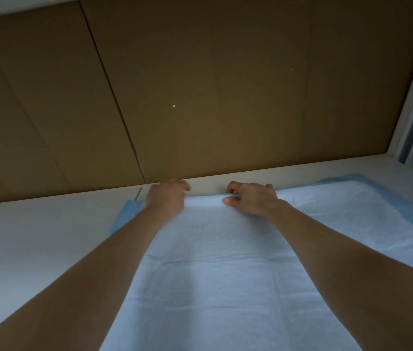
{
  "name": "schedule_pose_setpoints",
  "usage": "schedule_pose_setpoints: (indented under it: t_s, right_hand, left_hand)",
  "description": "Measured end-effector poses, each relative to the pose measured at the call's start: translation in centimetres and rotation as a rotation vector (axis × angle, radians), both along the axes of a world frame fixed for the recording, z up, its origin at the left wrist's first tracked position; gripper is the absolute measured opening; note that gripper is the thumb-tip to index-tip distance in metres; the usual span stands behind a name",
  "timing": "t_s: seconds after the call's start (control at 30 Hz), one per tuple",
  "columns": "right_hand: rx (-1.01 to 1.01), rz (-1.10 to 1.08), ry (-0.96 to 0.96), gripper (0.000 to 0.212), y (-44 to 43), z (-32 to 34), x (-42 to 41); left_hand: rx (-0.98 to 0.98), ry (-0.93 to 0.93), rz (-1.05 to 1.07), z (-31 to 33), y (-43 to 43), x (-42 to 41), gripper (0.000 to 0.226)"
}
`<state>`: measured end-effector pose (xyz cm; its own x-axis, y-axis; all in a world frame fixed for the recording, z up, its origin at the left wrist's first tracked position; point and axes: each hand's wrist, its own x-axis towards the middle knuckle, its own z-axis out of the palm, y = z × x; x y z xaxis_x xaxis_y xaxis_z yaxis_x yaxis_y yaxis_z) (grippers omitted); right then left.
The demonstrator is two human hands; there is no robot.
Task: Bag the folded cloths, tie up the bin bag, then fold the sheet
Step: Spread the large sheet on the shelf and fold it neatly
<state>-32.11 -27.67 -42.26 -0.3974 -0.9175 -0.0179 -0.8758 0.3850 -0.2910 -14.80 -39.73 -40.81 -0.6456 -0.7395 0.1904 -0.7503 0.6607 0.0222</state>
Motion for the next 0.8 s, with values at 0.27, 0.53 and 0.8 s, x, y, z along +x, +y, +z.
schedule_pose_setpoints:
  t_s: [0.27, 0.53, 0.8]
  right_hand:
    - [-0.050, -0.086, 0.116, 0.048, 2.5, 0.1, -0.8]
    - [-0.116, -0.337, 0.202, 0.040, 11.9, 1.2, -5.4]
    - [-0.058, -0.557, 0.205, 0.043, 19.0, 1.3, -10.1]
  left_hand:
    - [0.114, -0.201, -0.100, -1.8, 3.1, -3.0, 0.048]
    - [0.104, 0.079, -0.264, -0.7, 10.6, -7.6, 0.038]
    - [0.153, 0.033, -0.455, -0.8, 17.4, -15.5, 0.041]
